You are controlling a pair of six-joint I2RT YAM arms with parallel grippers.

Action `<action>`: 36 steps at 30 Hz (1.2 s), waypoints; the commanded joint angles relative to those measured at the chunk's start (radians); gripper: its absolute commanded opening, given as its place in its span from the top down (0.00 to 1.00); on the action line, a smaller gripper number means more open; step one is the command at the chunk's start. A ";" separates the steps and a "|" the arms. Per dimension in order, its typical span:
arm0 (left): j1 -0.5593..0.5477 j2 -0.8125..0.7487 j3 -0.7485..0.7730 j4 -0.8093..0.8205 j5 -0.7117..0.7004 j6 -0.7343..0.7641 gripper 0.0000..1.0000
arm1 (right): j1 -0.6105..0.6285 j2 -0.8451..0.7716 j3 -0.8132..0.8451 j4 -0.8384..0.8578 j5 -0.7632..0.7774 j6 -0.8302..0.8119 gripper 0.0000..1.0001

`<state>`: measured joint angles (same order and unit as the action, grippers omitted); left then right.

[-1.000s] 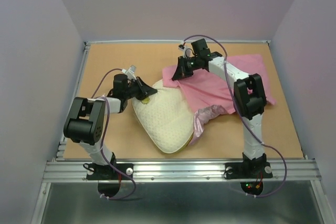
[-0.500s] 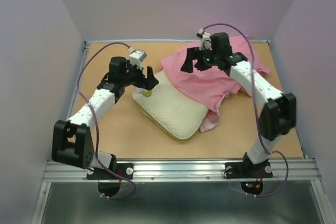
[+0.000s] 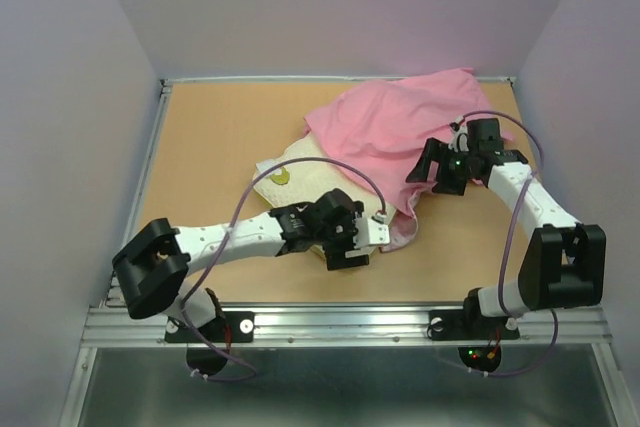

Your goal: Put the pillow into the pillowcase

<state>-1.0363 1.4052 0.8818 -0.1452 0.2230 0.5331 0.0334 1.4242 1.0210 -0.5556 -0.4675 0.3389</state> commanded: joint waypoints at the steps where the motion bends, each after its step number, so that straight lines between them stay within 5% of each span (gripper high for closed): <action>1: -0.059 0.113 0.057 0.021 -0.094 0.042 0.01 | 0.014 -0.080 -0.054 -0.084 -0.049 -0.049 0.06; 5: -0.048 0.276 0.103 0.007 -0.134 -0.004 0.04 | 0.013 -0.088 -0.111 -0.102 -0.075 -0.073 0.04; 7: -0.007 0.328 0.149 -0.004 -0.062 -0.054 0.31 | 0.013 -0.093 -0.127 -0.112 -0.072 -0.096 0.03; 8: 0.052 0.336 0.164 -0.001 0.009 -0.092 0.68 | 0.011 -0.100 -0.130 -0.119 -0.082 -0.119 0.02; 11: 0.183 0.318 0.235 -0.005 0.156 -0.169 0.98 | 0.013 -0.120 -0.168 -0.122 -0.124 -0.140 0.02; 17: 0.294 0.265 0.373 -0.007 0.425 -0.237 1.00 | 0.011 -0.024 -0.191 -0.048 -0.073 -0.120 0.03; 25: 0.320 0.265 0.427 -0.004 0.501 -0.288 1.00 | 0.017 0.134 -0.153 0.308 -0.034 0.009 0.05; 27: 0.338 0.270 0.437 0.027 0.528 -0.353 1.00 | 0.019 0.168 -0.162 0.394 -0.013 0.031 0.17; 29: 0.379 0.276 0.453 0.059 0.555 -0.419 1.00 | 0.020 0.185 -0.157 0.422 -0.006 0.032 0.40; 31: 0.406 0.296 0.505 0.113 0.567 -0.522 1.00 | 0.022 0.177 -0.125 0.422 -0.141 0.032 0.91; 32: 0.426 0.302 0.529 0.131 0.556 -0.556 1.00 | 0.026 0.164 -0.112 0.418 -0.216 0.040 0.99; 36: 0.452 0.350 0.725 0.243 0.465 -0.665 1.00 | 0.085 -0.017 -0.024 0.341 -0.627 0.096 0.99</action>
<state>-0.6117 1.7573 1.4117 -0.1287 0.7303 0.0143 0.0608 1.5845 0.8577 -0.2432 -0.6968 0.3779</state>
